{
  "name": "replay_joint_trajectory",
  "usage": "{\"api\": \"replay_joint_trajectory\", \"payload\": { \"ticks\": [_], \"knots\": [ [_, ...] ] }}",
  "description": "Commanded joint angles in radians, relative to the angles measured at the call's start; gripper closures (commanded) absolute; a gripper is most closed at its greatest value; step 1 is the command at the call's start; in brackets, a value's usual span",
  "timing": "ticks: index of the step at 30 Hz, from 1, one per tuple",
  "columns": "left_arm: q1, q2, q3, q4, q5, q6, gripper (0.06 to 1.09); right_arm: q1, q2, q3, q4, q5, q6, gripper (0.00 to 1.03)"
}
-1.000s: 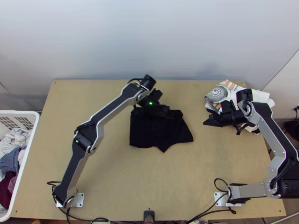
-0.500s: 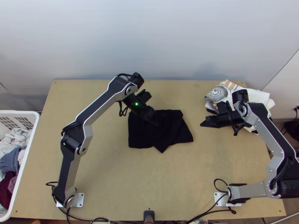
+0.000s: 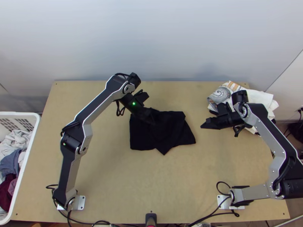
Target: Fold the t-shirt
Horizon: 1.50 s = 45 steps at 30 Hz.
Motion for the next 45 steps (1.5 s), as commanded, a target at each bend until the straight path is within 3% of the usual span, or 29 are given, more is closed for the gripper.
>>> {"api": "replay_joint_trajectory", "payload": {
  "ticks": [1,8,14,20,23,26,31,37,45],
  "knots": [
    [-0.014,0.023,0.021,0.042,0.054,-0.042,0.12,0.012,0.008,0.014,0.002,-0.001,0.008,1.0],
    [0.033,-0.069,-0.054,0.036,-0.009,-0.029,0.1,0.079,0.005,0.008,0.002,0.0,0.006,1.0],
    [0.142,-0.193,-0.2,0.019,-0.015,0.057,0.12,0.165,0.039,0.083,0.002,0.0,0.009,1.0],
    [0.168,-0.206,-0.427,0.159,-0.014,0.056,0.56,0.232,0.118,0.22,0.002,-0.001,0.015,1.0],
    [0.162,-0.21,-0.499,0.289,-0.012,-0.029,0.84,0.274,0.166,0.287,0.002,-0.001,0.024,1.0],
    [0.148,-0.209,-0.502,0.376,-0.012,-0.13,0.96,0.321,0.207,0.335,0.01,-0.001,0.023,1.0],
    [0.108,-0.177,-0.504,0.464,-0.014,-0.217,0.97,0.392,0.261,0.41,0.036,-0.003,0.032,1.0],
    [0.044,-0.112,-0.499,0.502,-0.111,-0.222,0.97,0.436,0.378,0.497,0.07,-0.001,0.043,1.0],
    [0.029,-0.071,-0.493,0.518,-0.15,-0.22,0.97,0.458,0.523,0.546,0.13,-0.001,0.058,1.0]
  ]
}}
